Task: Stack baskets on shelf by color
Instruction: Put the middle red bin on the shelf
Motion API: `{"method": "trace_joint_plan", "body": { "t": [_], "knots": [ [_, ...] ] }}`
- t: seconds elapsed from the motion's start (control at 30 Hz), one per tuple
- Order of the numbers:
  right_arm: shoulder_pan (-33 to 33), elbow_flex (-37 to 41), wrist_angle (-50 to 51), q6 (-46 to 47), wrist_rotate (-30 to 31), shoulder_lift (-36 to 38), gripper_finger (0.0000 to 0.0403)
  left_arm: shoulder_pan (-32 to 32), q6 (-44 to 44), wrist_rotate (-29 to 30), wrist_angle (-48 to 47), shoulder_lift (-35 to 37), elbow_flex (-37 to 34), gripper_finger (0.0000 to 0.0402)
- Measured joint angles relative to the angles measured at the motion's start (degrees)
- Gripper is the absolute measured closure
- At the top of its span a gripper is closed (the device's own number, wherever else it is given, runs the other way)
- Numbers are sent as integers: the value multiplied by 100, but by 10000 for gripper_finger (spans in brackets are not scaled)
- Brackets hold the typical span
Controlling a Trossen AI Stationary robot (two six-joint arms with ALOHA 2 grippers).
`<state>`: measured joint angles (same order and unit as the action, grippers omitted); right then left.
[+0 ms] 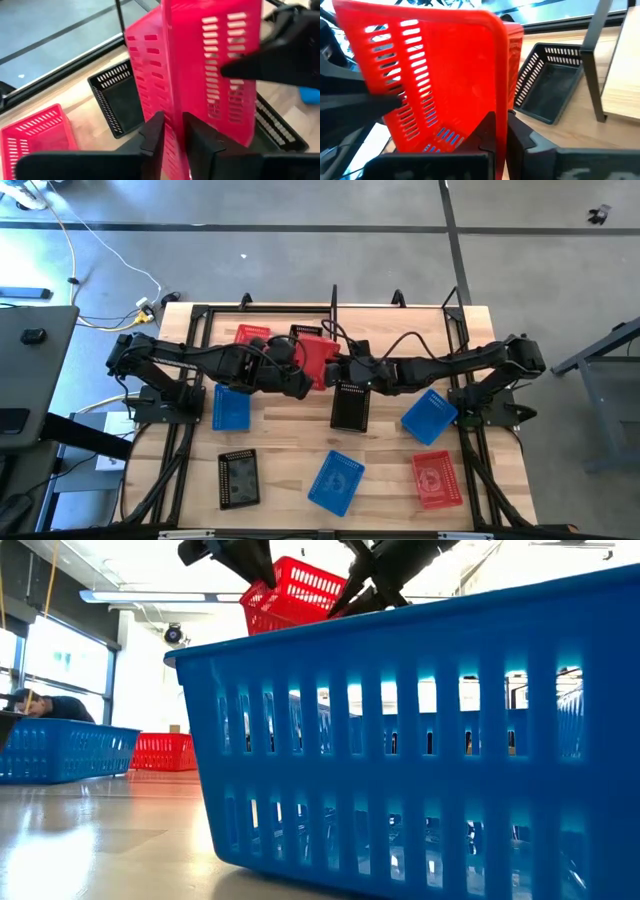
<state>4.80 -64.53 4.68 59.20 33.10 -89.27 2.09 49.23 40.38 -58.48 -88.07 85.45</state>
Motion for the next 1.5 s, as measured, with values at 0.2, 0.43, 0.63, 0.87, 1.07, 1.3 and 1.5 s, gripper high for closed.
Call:
{"method": "trace_joint_plan", "body": {
  "t": [0.2, 0.43, 0.63, 0.87, 1.07, 1.3, 1.5],
  "knots": [
    [13, -1, 310, 267, 35, 2, 402, -4, -594, -268, 20, 0, 0, 290],
    [13, -2, 804, 644, 176, 7, 402, -44, -1281, -461, -4, 0, 0, 265],
    [13, -2, 1328, 820, 237, 99, 402, -12, -1753, -623, -39, 0, 0, 266],
    [-39, -2, 2072, 938, -70, 553, 402, 20, -2189, -629, -36, 69, 0, 268],
    [-364, -2, 2685, 701, -448, 1150, 402, 15, -2270, -510, -38, 107, 0, 268],
    [-1175, -2, 2993, 16, -1092, 1724, 403, -20, -2396, -496, -7, 105, 0, 268],
    [-2208, -2, 2991, -548, -1855, 1938, 403, -20, -2395, -474, -6, 105, 0, 268]
  ]
}}
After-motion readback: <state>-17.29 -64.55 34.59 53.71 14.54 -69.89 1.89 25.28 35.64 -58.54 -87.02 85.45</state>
